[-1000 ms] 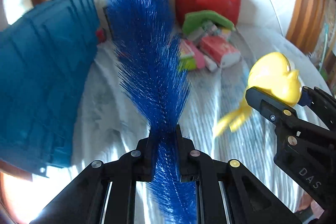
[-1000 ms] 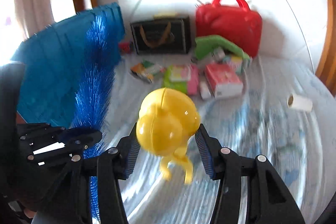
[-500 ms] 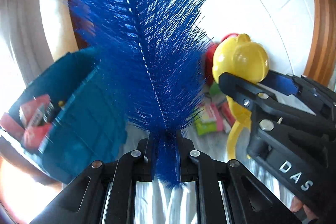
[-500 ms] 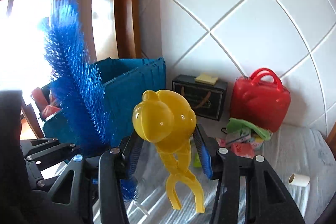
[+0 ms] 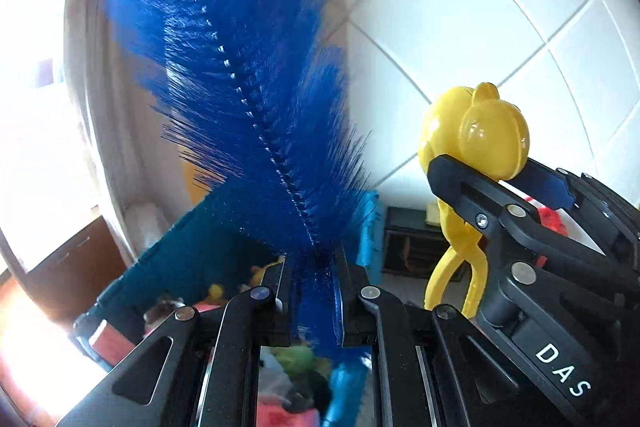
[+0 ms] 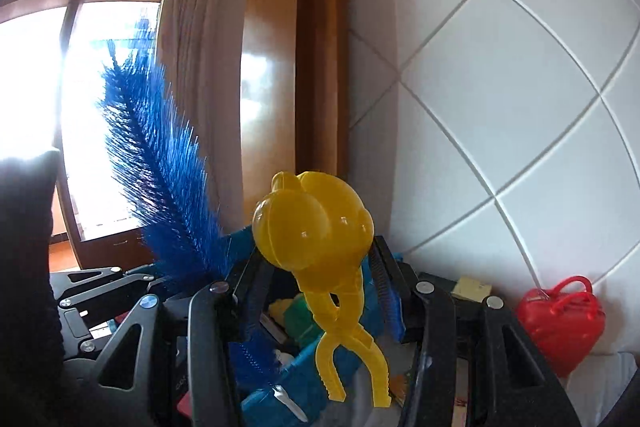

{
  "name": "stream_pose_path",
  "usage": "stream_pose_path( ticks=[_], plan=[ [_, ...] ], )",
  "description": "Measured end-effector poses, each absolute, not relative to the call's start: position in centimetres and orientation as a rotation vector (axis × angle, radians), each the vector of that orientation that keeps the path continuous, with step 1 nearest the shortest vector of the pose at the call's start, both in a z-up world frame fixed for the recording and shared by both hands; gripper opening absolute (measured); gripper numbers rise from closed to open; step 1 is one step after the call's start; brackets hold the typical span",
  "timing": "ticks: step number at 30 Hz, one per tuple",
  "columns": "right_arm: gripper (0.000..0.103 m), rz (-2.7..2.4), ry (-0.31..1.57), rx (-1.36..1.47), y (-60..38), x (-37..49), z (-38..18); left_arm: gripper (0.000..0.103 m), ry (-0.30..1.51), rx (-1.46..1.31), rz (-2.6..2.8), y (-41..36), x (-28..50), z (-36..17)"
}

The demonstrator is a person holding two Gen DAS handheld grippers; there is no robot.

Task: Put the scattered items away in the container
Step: 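Lower the duster into the blue crate with the left tool while the right tool drops the yellow toy in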

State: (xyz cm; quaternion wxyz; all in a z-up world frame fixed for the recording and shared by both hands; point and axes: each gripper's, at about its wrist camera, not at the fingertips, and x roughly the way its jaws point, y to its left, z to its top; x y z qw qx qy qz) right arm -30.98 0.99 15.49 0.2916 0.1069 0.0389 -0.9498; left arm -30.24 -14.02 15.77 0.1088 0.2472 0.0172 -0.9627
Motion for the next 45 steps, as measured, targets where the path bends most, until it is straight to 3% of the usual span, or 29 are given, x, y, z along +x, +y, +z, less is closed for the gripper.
stream_pose_path(
  ticks=[4, 9, 12, 17, 22, 28, 45],
  plan=[
    [0.048, -2.495, 0.121, 0.383, -5.4, -34.9, 16.1, 0.014, 0.092, 0.845, -2.753, -20.1, -34.0, 15.8],
    [0.048, -2.45, 0.17, 0.574, -12.3, -40.3, 13.0, 0.017, 0.183, 1.094, -2.664, -25.3, -39.0, 11.2],
    [0.048, -2.427, 0.2, 0.688, -15.1, -43.1, 10.4, 0.026, 0.221, 1.191, -2.63, -27.1, -41.1, 8.9],
    [0.047, -2.418, 0.247, 0.829, -17.7, -46.8, 6.7, 0.082, 0.217, 1.207, -2.61, -28.8, -42.4, 7.3],
    [0.048, -2.423, 0.257, 0.916, -17.3, -48.8, 4.7, 0.082, 0.213, 1.218, -2.606, -29.4, -42.5, 6.7],
    [0.067, -2.448, 0.29, 0.91, -17.1, -48.1, 6.2, 0.082, 0.236, 1.237, -2.601, -29.5, -41.1, 5.5],
    [0.068, -2.49, 0.361, 0.928, -16.0, -43.3, 6.8, 0.082, 0.205, 1.217, -2.613, -27.2, -35.8, 4.7]
  ],
)
